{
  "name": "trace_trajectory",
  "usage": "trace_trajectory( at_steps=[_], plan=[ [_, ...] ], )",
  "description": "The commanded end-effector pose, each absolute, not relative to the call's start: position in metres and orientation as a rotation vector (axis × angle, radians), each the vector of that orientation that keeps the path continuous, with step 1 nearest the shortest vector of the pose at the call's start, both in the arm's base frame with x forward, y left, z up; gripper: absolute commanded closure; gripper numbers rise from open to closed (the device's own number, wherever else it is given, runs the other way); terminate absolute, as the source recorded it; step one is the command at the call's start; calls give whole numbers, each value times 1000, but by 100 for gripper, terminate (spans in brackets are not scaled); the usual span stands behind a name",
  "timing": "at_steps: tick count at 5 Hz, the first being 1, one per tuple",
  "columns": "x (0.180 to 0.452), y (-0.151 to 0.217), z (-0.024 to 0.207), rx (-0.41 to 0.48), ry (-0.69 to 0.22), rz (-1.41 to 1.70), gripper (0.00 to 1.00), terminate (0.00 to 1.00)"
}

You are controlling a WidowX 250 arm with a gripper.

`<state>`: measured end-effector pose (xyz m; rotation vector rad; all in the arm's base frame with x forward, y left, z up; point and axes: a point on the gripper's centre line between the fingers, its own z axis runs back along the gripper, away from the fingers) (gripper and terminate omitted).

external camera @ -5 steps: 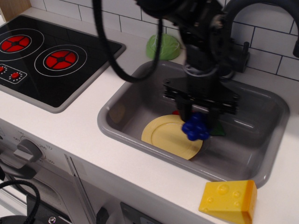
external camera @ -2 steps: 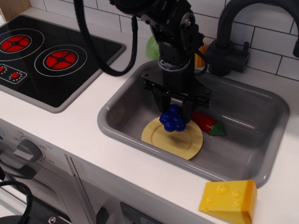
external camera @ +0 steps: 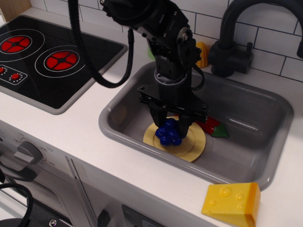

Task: Put blueberries on plate sink

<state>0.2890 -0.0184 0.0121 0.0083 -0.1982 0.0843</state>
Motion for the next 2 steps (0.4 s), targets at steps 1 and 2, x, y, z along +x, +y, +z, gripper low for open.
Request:
trace_trajectory(
  at_steps=[1, 2],
  plan=[
    [293, -16, 43, -9, -276, 143, 0, 0],
    [296, -22, 67, -49, -295, 175, 0, 0]
  ],
)
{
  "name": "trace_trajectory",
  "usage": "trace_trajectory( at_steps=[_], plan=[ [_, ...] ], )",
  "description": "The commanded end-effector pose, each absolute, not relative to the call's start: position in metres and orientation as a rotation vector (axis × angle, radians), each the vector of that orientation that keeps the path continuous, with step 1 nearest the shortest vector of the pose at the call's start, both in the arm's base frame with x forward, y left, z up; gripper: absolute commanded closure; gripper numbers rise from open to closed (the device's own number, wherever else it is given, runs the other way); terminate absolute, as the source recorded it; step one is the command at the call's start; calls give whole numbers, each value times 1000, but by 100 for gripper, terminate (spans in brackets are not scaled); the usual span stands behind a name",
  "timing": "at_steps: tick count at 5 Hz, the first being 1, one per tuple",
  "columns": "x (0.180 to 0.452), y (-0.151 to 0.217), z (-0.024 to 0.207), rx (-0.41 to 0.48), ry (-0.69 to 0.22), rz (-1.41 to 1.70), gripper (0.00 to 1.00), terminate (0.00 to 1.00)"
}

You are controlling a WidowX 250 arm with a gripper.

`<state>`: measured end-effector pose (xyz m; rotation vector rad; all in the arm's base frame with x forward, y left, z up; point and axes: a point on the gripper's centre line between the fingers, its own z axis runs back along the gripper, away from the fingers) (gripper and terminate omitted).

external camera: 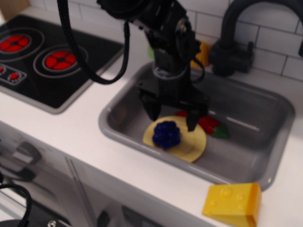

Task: Put blueberries on plate sink

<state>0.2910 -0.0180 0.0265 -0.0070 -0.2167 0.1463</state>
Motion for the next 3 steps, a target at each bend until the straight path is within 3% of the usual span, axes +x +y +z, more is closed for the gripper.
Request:
trace_trajectory(
  at_steps=[1, 2, 3],
  plan=[
    [294, -25, 102, -98, -296, 188, 0, 0],
    [294, -25, 102, -98, -296, 188, 0, 0],
    [294, -25, 102, -98, -296, 188, 0, 100]
  ],
)
